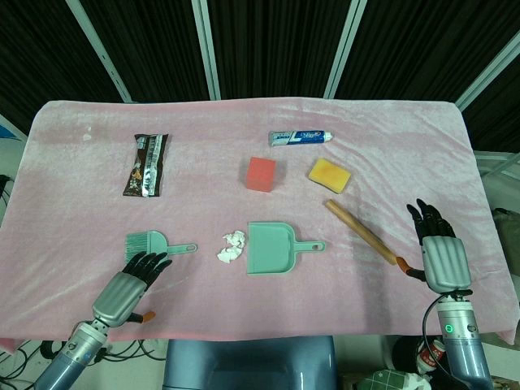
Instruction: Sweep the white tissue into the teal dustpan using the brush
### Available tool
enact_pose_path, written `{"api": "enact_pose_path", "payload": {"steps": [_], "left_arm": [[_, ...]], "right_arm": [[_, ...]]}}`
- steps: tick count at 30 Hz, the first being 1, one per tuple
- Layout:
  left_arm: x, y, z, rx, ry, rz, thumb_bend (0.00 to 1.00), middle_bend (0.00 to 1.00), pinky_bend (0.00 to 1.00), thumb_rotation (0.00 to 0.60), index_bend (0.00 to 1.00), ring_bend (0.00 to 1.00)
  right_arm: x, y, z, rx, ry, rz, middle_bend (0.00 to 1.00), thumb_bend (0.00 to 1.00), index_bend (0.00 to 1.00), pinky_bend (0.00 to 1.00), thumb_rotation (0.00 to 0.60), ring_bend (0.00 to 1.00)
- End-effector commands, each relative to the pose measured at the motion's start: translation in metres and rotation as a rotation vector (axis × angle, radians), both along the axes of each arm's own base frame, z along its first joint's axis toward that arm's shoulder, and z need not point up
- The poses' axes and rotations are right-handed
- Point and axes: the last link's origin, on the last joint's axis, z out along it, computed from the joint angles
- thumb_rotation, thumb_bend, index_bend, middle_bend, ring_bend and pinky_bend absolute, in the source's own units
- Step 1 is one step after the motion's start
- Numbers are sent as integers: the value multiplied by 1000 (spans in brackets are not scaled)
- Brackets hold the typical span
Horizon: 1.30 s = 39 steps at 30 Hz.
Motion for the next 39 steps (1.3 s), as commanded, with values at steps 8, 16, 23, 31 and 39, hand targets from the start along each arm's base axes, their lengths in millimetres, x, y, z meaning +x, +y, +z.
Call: {"api": "enact_pose_path", "payload": {"steps": [8,16,23,31,39], "left_arm": [[3,1,1,0,-9,-4,0,0,7,600,0,0],[6,0,2,4,-15,-15,0,0,7,600,0,0],[6,1,3,8,-19,-9,0,0,7,600,0,0],[6,3,4,10,-22,1,0,0,7,600,0,0],[7,7,7,22,-39,17,0,0,7,600,0,0]], "right_arm": [[2,2,-1,12,-4,9,0,126,0,169,600,0],[5,3,0,24,-35,9,0,127,0,169,600,0],[6,5,-3,40,-35,9,0,126,0,169,600,0],[9,7,-9,66,-30,28,0,127,0,169,600,0],[24,-2,-14,80,-34,98,271,224,116,653,600,445]]}}
